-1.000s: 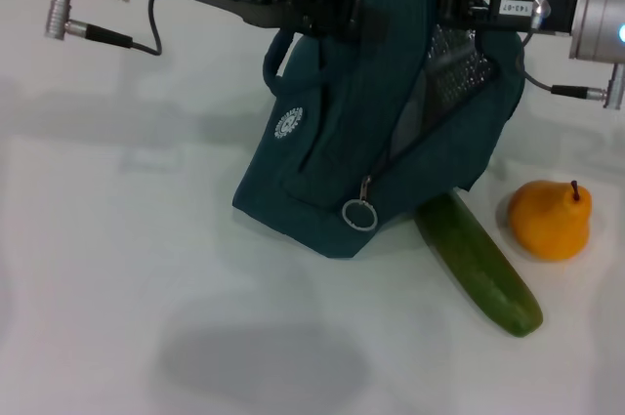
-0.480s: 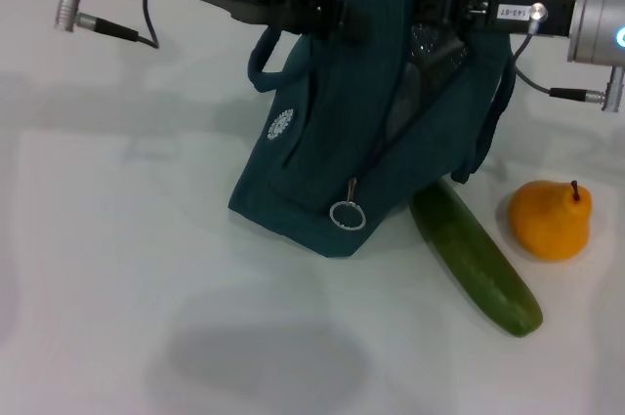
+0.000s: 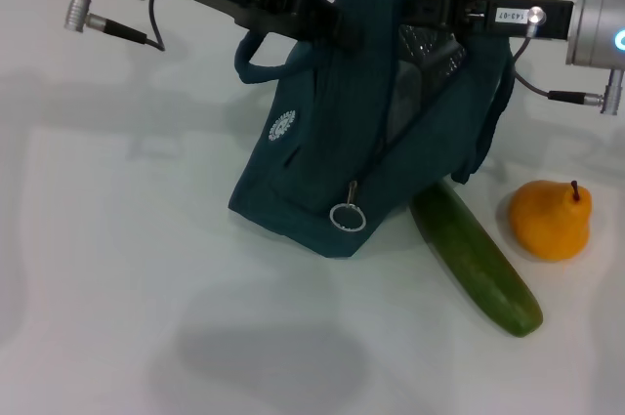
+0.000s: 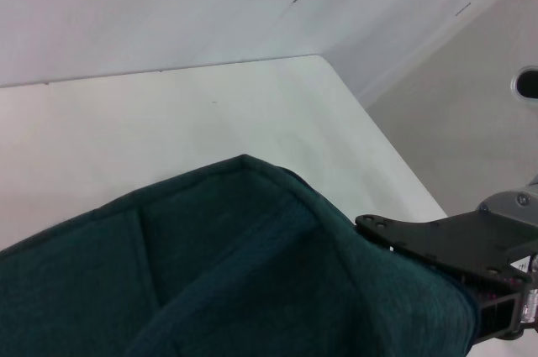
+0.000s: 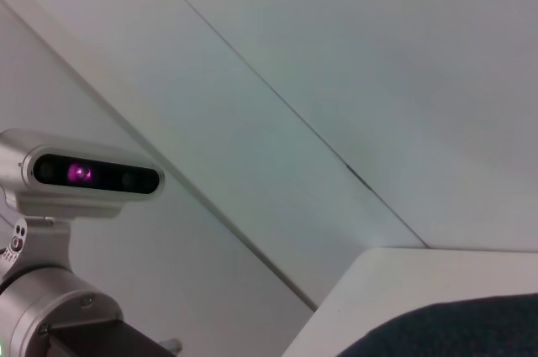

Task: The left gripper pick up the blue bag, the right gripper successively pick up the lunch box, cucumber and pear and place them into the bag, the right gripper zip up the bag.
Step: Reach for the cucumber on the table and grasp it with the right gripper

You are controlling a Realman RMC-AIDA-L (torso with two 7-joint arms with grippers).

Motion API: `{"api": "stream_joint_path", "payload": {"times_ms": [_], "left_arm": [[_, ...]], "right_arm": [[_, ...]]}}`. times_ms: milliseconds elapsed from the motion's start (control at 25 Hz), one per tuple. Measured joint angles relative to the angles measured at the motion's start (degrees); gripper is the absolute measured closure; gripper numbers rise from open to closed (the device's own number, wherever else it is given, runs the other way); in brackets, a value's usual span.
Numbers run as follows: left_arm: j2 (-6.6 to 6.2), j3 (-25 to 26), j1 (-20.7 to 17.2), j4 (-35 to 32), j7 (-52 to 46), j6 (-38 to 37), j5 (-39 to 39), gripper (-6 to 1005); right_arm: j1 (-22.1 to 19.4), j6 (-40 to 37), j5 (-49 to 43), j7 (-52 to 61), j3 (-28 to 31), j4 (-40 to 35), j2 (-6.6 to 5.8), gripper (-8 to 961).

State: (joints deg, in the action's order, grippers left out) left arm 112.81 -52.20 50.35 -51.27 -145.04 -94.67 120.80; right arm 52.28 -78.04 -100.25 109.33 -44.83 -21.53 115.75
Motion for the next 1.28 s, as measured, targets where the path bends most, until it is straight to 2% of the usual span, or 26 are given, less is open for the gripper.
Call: {"api": "stream_joint_path", "payload": {"times_ms": [200,440,680,920,1000,1160,1280], "left_arm": [[-0.09,0.2,-0.3,0.1,0.0,0.0,0.0,697],[-0.29,0.5,-1.0,0.1,0.0,0.0,-0.1,921],[-0.5,1.3,-1.9,0.2,-0.3,0.0,-0.3,945],[-0.95,4.5,-3.8,0.2,-0.7,-0.1,-0.2,947],[-1.14,4.7,-4.5,0.2,-0.7,-0.2,-0.3,948],[-1.26,4.7,-5.7,0.1,-0.6,-0.4,-0.4,948],[-1.29,4.7,-6.3,0.1,-0.6,-0.5,-0.4,948]], "right_arm": [[-0.4,-0.6,0.0,0.0,-0.4,0.0,-0.08,489],[-2.9,-2.7,0.1,0.0,0.1,-1.3,-0.3,489],[-6.4,-6.5,1.6,0.0,0.1,-4.0,-0.44,490],[-11.7,-19.7,6.6,0.3,-0.5,-14.8,-0.55,490],[-12.3,-26.2,4.9,3.3,-1.9,-20.6,-1.28,491],[-12.7,-32.1,-2.1,12.4,-6.5,-28.9,-3.27,491],[-14.2,-32.8,-5.9,16.4,-7.1,-33.7,-3.23,491]]}}
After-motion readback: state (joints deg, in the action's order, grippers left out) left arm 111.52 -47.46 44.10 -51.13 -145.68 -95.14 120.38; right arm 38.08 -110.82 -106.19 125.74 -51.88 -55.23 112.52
